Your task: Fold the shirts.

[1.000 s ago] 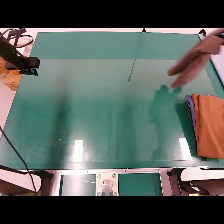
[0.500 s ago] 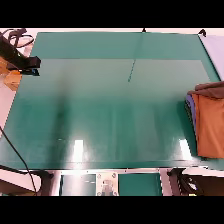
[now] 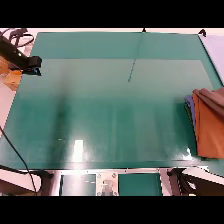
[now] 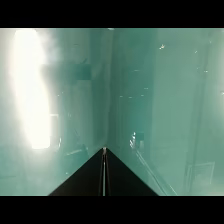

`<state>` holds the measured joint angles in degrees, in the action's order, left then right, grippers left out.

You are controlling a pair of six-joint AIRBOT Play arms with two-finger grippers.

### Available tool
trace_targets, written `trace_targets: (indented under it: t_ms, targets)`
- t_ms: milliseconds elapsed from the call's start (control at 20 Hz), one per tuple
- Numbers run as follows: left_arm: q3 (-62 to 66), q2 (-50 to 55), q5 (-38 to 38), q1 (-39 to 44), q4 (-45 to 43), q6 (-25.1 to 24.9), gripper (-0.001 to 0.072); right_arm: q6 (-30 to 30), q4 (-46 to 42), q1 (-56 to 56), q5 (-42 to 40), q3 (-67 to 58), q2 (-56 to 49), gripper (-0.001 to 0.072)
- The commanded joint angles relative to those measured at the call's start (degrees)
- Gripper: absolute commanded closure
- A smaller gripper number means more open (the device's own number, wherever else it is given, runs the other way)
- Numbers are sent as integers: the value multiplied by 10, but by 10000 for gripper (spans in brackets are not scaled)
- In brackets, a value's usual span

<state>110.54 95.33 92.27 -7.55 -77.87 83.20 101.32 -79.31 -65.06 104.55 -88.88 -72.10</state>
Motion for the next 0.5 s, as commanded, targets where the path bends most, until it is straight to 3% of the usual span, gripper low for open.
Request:
trace_targets:
  t_ms: [0, 100, 250, 300, 350, 400, 450]
  targets:
    - [0, 0, 3, 0, 7, -11, 682, 7, -88, -7, 3, 129, 25, 614]
    - [0, 0, 3, 0, 7, -12, 682, 7, -88, -6, -6, 164, 23, 172]
    - [0, 0, 2, 0, 8, -12, 683, 18, -60, -5, -7, 158, 19, 163]
    - [0, -1, 5, 0, 11, -12, 683, 17, -16, 1, -19, 141, 19, 299]
    - [0, -3, 12, 0, 18, -12, 683, -4, 43, 14, -40, 121, 20, 638]
    - [0, -6, 19, 0, 28, -11, 684, -25, 102, 39, -67, 97, 20, 691]
    - [0, -12, 31, 2, 37, -5, 684, -39, 138, 72, -93, 78, 23, 695]
